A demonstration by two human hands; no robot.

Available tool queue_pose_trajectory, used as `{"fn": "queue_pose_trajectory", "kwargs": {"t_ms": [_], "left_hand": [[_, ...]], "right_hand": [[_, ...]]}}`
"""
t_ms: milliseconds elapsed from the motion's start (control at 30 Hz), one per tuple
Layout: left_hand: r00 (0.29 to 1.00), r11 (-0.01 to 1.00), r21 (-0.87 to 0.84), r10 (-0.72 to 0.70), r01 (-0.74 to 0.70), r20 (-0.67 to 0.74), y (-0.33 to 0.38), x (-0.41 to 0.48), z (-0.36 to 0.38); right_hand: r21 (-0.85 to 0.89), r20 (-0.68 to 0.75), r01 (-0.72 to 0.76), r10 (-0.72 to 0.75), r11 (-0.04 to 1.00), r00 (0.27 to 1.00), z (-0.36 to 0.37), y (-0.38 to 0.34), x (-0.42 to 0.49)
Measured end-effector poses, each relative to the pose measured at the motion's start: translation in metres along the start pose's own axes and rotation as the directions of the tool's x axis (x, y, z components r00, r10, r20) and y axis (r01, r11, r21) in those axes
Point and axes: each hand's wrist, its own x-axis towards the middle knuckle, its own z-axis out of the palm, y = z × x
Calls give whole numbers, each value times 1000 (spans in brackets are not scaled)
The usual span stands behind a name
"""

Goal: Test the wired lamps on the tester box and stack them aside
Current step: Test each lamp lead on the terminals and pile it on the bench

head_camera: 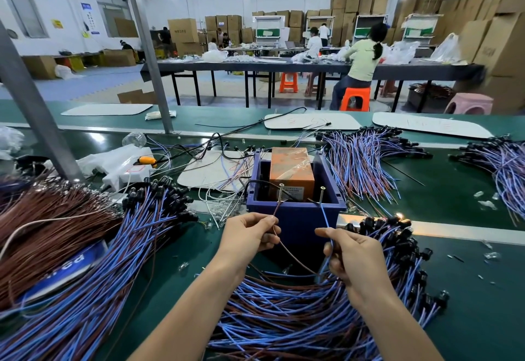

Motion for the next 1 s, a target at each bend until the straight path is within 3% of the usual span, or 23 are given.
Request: {"fn": "queue_pose_trajectory", "kwargs": {"t_ms": [1000], "left_hand": [[1000, 999, 29, -14, 14, 28, -1, 5, 0]], "right_hand": [[-32, 27, 23, -22, 999, 999, 1, 1, -2]]}}
